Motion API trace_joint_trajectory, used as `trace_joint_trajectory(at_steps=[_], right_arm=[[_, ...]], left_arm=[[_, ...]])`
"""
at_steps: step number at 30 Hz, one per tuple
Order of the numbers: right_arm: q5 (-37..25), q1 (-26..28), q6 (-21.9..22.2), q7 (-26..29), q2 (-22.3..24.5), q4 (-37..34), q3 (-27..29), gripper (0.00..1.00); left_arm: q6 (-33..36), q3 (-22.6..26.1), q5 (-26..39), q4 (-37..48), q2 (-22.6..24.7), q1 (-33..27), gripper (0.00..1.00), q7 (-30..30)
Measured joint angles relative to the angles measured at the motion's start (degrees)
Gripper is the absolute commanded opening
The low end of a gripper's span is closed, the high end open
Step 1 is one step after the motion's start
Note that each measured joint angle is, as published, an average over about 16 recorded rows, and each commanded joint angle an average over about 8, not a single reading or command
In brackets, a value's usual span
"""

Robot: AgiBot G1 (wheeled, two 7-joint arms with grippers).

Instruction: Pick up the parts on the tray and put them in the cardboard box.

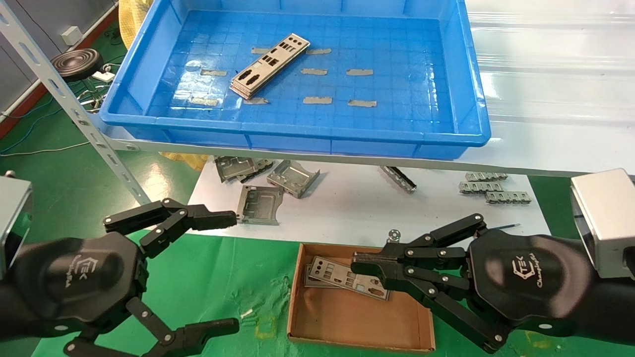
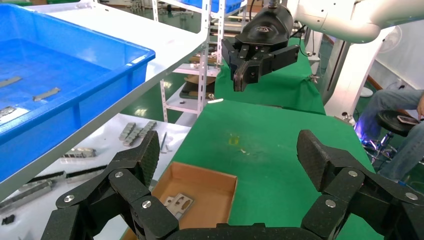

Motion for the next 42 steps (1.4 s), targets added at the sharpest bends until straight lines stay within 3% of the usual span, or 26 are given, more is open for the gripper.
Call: trace_joint_trajectory(at_steps=[3,12,24,34,42], right_arm=[[0.0,0.0,0.0,0.0,0.0,0.0,0.0,1.0],[0.0,0.01,-0.01,-0.01,0.0,-0.01,-0.01,1.0],[0.01,0.01,-0.01,-0.01,0.0,-0.02,-0.02,1.0],[0.01,0.02,-0.01,-0.01,0.0,-0.02,-0.02,1.0],[0.01,0.02,0.0,-0.02,0.0,-0.02,-0.03,1.0]], left_arm=[[-0.32,0.49,1.14,0.35,0.69,-1.75,1.0,-0.4],[-0.68,4.68,9.39,7.68,7.06,-15.26,1.0,-2.14],[-1.97,12.48,24.14,34.91,22.4,-38.26,1.0,2.08],[-14.5,15.63,31.5,56.22,33.82,-49.1,1.0,8.1],[-25.56,17.34,35.25,65.58,39.69,-53.29,1.0,9.47]])
